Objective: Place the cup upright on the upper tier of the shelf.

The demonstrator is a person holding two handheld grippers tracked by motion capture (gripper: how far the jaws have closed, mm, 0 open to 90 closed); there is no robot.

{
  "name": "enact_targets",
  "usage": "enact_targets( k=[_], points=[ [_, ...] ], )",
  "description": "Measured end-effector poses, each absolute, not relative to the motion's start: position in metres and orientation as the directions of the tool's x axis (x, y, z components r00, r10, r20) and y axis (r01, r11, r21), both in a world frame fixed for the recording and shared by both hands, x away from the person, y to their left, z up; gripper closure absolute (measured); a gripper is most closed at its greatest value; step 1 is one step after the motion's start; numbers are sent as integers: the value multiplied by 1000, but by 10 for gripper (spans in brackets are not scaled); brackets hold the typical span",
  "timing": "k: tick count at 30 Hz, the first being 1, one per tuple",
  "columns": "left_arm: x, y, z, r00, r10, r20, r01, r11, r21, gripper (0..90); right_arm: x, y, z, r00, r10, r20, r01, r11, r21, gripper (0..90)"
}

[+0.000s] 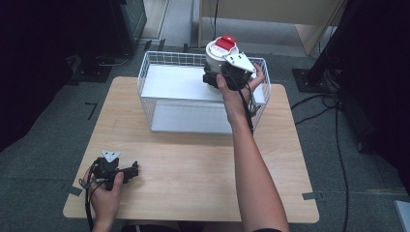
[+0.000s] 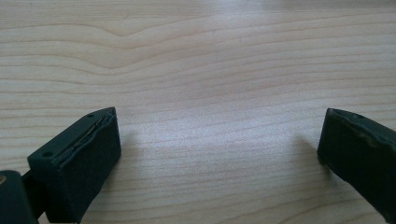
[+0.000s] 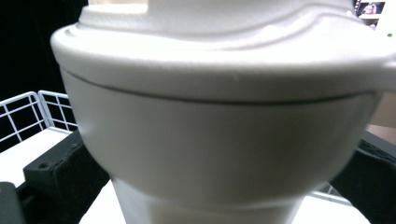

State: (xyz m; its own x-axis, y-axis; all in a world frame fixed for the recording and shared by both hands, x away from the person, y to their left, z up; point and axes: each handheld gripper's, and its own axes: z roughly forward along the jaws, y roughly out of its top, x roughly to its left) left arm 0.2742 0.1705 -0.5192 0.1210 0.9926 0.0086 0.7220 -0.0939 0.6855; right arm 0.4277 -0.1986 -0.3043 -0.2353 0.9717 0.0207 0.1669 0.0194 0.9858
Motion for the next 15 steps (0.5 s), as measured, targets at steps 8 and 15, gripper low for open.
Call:
enact_targets(
  k=[8, 15],
  points=[
    [274, 171, -519, 121, 993, 9, 722, -94, 686, 0, 421, -205, -313, -247, 969, 29, 188, 18, 982, 0],
    [274, 171, -519, 121, 993, 9, 722, -94, 685, 0, 408, -213, -318, -257, 966, 33, 186, 16, 983, 0]
  ],
)
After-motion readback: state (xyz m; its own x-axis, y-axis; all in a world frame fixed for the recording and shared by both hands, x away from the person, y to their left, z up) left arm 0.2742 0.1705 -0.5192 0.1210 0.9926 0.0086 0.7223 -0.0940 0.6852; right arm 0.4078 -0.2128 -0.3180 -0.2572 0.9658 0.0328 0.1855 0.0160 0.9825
